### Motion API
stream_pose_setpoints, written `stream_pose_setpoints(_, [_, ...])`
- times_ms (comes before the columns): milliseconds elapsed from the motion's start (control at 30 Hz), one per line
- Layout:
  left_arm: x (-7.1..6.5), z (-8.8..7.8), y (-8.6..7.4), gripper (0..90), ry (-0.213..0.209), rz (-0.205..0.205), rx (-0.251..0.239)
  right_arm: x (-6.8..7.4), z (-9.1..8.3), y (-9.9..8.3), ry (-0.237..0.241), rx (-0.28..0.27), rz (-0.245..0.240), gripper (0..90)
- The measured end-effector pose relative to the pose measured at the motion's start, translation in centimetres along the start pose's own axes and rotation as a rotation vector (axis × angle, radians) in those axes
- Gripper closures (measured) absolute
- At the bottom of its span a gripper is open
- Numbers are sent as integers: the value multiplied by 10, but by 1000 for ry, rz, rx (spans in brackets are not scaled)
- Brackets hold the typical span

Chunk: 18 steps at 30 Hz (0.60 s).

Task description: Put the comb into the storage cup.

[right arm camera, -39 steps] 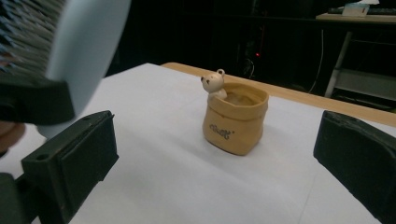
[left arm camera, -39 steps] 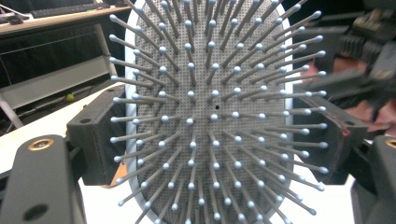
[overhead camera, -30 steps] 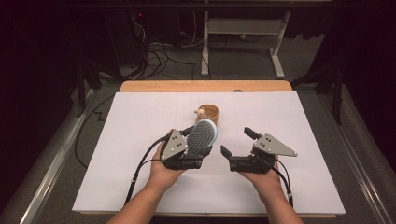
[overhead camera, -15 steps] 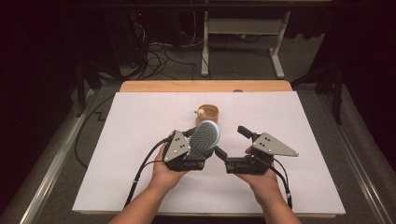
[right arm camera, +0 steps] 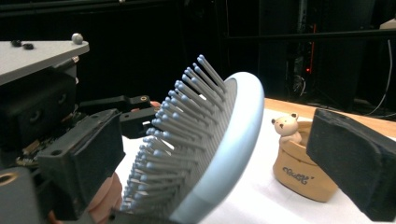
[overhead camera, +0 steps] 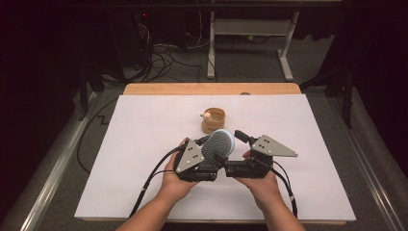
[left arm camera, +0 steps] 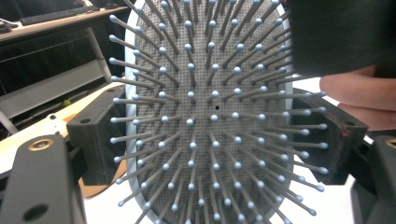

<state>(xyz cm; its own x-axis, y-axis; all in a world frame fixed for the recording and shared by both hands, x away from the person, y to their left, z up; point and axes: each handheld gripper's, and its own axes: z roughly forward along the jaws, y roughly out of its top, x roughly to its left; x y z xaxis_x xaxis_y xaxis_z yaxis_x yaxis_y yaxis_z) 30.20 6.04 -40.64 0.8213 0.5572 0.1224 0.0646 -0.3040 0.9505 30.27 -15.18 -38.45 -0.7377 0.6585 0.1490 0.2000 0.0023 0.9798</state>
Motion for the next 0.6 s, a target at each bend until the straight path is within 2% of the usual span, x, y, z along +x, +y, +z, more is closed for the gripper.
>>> stream_pose_setpoints(133, [-4,1,1,202,-24,3,2,-1,0,-1,15,-6,18,112])
stream_pose_setpoints(300, [-8,4,1,202,-24,16,13,-3,-3,0,30,-12,47,215])
stream_pose_setpoints(600, [-9,4,1,202,-14,18,17,-7,-2,-3,65,-6,107,315])
